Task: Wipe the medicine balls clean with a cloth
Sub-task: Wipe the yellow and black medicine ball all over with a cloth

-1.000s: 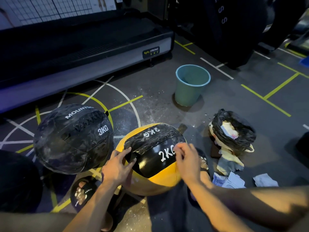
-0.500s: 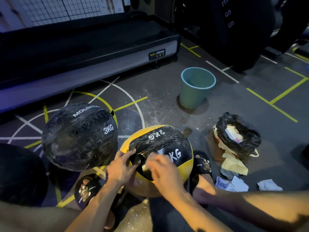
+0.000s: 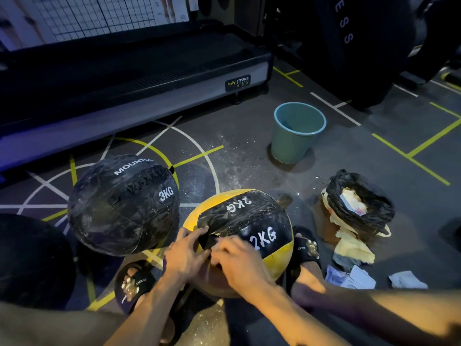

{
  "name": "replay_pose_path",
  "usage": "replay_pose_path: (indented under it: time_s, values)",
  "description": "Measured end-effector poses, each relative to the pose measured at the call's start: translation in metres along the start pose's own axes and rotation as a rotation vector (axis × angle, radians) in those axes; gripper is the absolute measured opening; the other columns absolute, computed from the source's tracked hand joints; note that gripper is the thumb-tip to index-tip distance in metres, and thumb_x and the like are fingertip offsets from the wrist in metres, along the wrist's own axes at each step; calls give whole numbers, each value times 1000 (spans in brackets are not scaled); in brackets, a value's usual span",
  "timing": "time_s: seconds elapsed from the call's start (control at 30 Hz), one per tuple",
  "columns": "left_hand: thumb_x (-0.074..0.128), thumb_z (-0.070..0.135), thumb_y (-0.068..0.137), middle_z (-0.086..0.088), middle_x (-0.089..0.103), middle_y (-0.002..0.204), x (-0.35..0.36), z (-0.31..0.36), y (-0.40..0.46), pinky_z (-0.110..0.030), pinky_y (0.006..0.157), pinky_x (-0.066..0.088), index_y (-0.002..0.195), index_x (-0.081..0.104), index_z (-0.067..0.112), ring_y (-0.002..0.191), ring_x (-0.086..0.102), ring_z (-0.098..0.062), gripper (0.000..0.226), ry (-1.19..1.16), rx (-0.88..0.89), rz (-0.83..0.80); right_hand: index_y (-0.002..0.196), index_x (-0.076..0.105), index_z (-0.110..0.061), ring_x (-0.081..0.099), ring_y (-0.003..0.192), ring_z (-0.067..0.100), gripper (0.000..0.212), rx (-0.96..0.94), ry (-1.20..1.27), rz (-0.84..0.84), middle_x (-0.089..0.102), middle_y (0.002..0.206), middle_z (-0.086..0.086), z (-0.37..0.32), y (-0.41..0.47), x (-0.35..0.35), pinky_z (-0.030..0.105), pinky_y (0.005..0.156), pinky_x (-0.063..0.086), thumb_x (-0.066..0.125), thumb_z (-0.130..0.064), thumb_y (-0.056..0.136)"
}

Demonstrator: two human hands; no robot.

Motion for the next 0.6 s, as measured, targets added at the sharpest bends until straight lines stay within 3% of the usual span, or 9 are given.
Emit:
replay_pose_path:
  time_s: [0.03,0.1,0.23,0.33,0.4,0.5,0.53,0.6]
  values:
    - [66,56,86,10,42,113,0,-1,-2,-45,91,50,143,52,46,106,62,-23,59,-9,1,3,97,69,-36,59,114,13,34,-110,-54,-50,63,113,-15,-3,-2,1,27,80,54,83,-18,72]
    - [63,62,84,11,43,113,-1,-3,-5,-45,90,50,142,53,46,107,61,-20,61,-35,12,18,98,67,-38,61,108,11,36,-67,-44,-14,64,116,-17,18,-2,-15,27,79,54,84,-17,74]
    - [66,59,90,12,43,115,0,-2,-9,-42,94,48,143,51,48,112,58,-16,56,-31,18,9,104,70,-35,56,100,7,24,431,108,161,60,105,-17,90,-5,-51,23,84,46,65,-13,96]
    - [63,66,87,13,43,114,-1,-3,-10,-40,91,47,141,52,48,110,57,-14,59,-46,21,4,102,72,-33,57,99,11,26,580,79,263,59,103,-15,91,0,-48,27,83,45,64,-9,94]
    - [54,70,78,13,44,113,-2,-8,-9,-36,84,44,140,54,47,107,57,-13,67,-55,1,9,101,70,-33,54,99,9,27,422,80,214,61,107,-14,55,8,-35,27,85,46,67,-8,91]
    - [50,70,73,13,45,113,-5,-20,-10,-33,78,42,140,53,48,106,58,-12,71,-39,-35,1,99,67,-34,52,110,7,35,-26,-11,7,63,115,-16,6,4,-18,28,86,54,79,-9,78]
    - [50,71,73,14,46,114,-6,-24,-11,-35,81,44,140,52,49,106,58,-12,70,-45,-39,-1,100,67,-36,53,111,6,38,-83,-45,-10,63,117,-18,12,4,-20,27,85,54,80,-10,76]
    - [51,73,76,16,46,115,-6,-30,-14,-38,88,48,141,51,51,106,58,-12,68,-67,-39,-4,102,67,-37,56,106,5,34,73,-12,46,64,114,-18,46,6,-34,26,86,53,76,-10,83]
Point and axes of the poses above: each hand's wrist, its own y-axis towards the middle knuckle, its own x-axis out of the palm, z = x × y, the point moved 3 cm from there along y, towards the middle knuckle
